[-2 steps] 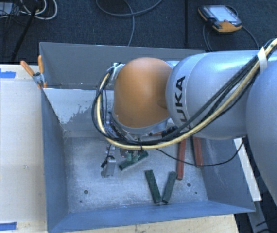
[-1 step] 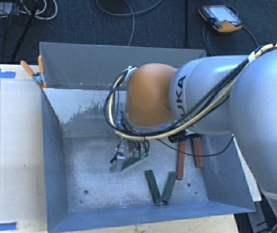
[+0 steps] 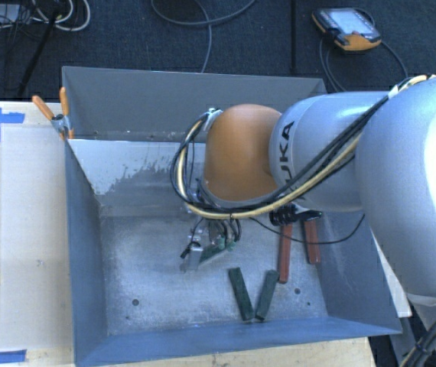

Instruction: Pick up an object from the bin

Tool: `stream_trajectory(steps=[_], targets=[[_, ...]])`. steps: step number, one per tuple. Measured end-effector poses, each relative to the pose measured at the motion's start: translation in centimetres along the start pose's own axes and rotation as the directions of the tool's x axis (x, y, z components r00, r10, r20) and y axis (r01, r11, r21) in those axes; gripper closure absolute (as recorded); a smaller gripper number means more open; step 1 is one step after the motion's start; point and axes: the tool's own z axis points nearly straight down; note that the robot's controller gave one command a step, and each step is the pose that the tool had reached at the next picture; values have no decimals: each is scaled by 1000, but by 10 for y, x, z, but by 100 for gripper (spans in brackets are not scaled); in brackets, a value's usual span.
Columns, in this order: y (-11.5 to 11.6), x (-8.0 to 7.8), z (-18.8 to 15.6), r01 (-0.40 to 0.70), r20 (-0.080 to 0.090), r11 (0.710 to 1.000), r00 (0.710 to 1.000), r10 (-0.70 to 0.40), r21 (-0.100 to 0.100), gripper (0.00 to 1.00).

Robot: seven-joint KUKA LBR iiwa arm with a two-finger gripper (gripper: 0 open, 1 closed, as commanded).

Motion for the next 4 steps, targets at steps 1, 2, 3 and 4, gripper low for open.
stream_trajectory(steps=[1,2,3,4], targets=[[-9,-9,5,-127,3,992,992,127,-5,0],[-32,-27,5,-122,3,993,993,122,-3,0],[-76,-16,22,178,4,984,984,-178,-3,0],[-75,-44,44,178,5,984,984,-178,-4,100]])
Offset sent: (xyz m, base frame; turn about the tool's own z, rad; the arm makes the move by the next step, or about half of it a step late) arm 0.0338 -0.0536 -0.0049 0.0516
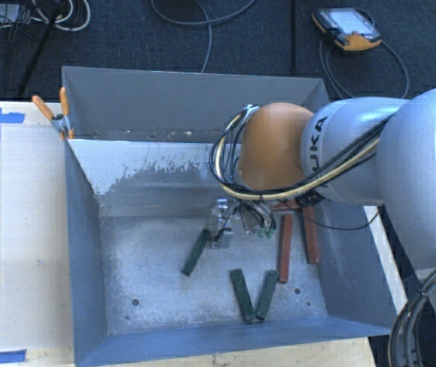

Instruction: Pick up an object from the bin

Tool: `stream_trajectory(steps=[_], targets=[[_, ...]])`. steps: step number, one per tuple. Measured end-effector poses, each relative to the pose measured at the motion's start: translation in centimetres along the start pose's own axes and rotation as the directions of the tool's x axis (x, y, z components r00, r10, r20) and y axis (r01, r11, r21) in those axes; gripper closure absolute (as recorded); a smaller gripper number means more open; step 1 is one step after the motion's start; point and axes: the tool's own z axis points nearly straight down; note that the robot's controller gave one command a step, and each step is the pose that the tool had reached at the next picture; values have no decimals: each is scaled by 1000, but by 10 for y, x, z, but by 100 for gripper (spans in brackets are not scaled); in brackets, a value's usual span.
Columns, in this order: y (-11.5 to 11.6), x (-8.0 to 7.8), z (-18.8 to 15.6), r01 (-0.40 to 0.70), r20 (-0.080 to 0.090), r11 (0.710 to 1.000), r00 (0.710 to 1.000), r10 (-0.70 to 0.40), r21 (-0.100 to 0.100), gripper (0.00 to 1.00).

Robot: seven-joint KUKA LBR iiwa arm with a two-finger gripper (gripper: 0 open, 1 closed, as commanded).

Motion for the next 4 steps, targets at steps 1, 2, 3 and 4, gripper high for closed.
stream_trajectory(steps=[1,2,3,4], targets=[[0,0,0,-2,0,1000,1000,2,0,0],[0,0,0,-2,-1,1000,1000,2,0,0],[49,26,0,-68,-1,998,998,68,2,0],[56,48,0,167,-1,986,986,-167,1,100]])
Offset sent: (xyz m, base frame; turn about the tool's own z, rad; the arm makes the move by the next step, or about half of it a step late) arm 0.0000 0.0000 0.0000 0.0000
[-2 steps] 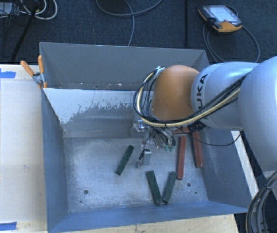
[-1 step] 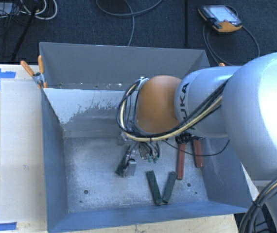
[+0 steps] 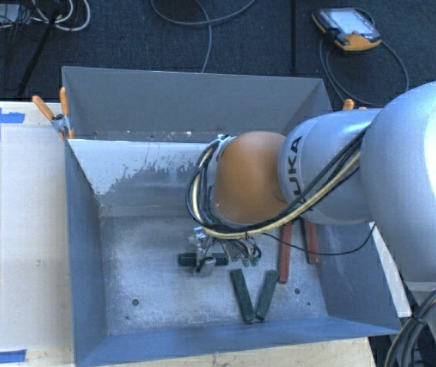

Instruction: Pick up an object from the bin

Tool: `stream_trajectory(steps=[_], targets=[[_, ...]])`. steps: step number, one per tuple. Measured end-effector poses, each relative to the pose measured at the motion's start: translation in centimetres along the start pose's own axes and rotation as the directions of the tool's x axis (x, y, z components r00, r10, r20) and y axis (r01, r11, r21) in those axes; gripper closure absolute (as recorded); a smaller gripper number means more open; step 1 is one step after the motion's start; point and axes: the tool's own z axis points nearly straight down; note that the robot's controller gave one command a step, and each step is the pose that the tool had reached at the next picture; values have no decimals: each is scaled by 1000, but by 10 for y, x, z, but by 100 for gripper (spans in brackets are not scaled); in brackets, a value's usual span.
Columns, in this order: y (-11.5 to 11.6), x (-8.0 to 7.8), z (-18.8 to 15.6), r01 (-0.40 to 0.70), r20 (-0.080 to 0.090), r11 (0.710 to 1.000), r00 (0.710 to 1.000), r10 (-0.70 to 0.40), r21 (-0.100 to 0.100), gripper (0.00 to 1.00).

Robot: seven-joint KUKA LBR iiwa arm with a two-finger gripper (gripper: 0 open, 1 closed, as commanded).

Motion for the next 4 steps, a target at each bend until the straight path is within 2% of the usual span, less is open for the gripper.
stream_trajectory(steps=[1,2,3,4], targets=[[0,0,0,-1,0,1000,1000,1,0,100],[-61,0,-133,245,4,970,970,-245,3,100],[-61,1,-132,243,1,970,970,-243,0,0],[-61,1,-132,242,1,970,970,-242,0,0]])
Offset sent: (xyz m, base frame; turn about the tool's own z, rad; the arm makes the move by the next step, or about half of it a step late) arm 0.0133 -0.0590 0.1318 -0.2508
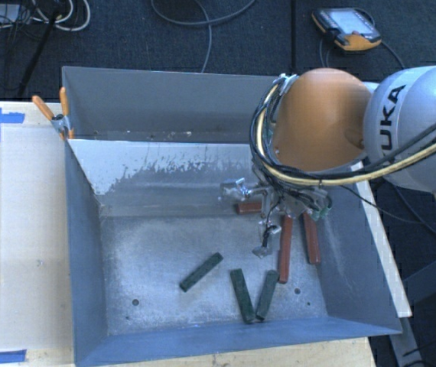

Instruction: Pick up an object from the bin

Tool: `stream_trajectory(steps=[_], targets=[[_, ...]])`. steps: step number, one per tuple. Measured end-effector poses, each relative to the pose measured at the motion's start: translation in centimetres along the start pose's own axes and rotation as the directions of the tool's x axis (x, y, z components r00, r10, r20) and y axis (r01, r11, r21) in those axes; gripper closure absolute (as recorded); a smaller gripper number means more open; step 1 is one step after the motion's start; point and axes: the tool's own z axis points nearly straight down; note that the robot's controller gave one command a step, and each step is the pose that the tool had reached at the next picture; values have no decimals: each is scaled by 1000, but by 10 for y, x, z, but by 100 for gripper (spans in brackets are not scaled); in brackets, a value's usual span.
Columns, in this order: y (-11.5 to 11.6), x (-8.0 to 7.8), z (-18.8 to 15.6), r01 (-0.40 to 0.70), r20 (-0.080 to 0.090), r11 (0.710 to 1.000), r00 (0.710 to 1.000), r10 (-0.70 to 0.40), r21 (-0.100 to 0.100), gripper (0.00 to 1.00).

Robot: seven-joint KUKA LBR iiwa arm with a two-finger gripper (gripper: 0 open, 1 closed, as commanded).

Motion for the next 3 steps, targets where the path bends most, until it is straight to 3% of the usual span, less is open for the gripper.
stream_trajectory(steps=[1,2,3], targets=[[0,-26,47,35,7,999,999,-35,4,0],[-2,-9,99,-80,-1,997,997,80,-1,0],[35,-14,120,-91,-4,996,996,91,2,0]])
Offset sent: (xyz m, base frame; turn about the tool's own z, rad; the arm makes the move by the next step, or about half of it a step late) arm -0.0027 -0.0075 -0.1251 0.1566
